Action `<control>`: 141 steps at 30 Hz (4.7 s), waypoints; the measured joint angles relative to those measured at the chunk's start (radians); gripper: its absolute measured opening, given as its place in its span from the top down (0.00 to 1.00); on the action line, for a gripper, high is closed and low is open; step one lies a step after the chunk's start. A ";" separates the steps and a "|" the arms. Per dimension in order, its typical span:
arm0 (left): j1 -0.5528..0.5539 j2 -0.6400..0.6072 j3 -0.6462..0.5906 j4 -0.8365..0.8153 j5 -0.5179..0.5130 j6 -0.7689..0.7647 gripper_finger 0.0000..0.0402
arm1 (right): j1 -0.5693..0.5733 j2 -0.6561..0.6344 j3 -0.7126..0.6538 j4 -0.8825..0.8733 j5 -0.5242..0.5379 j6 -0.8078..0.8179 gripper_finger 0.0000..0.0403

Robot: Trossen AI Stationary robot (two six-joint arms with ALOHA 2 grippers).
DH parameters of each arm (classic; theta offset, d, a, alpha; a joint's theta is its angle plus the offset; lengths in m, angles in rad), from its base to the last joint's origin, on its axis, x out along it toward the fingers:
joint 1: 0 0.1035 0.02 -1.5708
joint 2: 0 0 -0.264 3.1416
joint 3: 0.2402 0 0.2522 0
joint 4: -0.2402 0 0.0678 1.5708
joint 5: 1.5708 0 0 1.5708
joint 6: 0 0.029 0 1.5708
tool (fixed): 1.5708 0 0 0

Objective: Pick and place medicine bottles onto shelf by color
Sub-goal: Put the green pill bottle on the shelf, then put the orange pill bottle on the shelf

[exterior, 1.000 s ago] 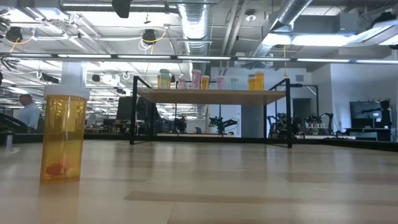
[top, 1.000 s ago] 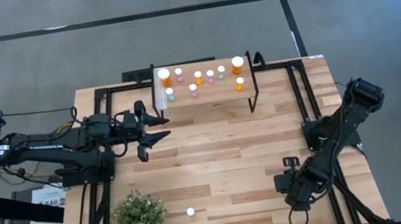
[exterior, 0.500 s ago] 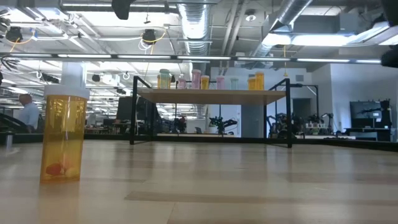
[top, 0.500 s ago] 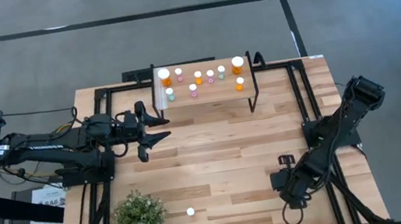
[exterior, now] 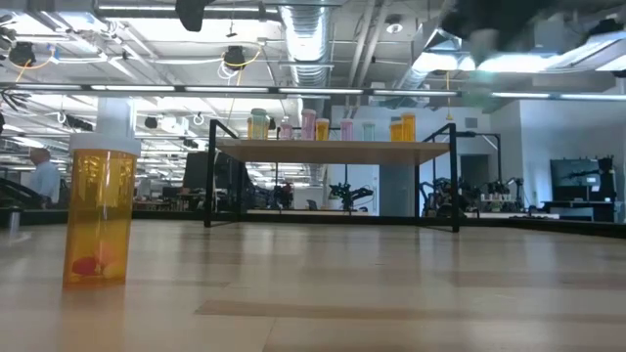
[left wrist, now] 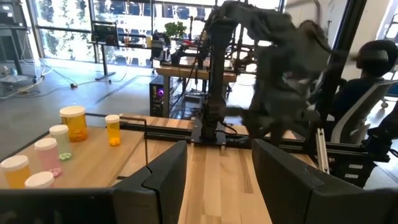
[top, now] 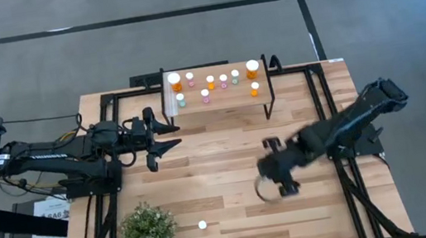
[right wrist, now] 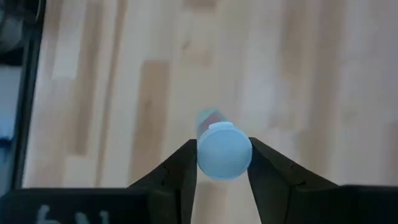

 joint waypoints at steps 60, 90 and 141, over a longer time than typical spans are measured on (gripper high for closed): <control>0.000 0.000 0.000 0.003 -0.001 0.000 0.58 | -0.859 0.204 0.342 -0.112 -0.053 -0.549 0.51; -0.001 0.000 0.000 -0.060 0.002 -0.027 0.58 | -0.608 0.057 0.536 -0.262 -0.052 -0.368 0.44; -0.062 0.136 0.000 0.082 0.063 0.044 0.58 | 0.029 0.665 0.028 1.470 -0.070 -0.199 0.31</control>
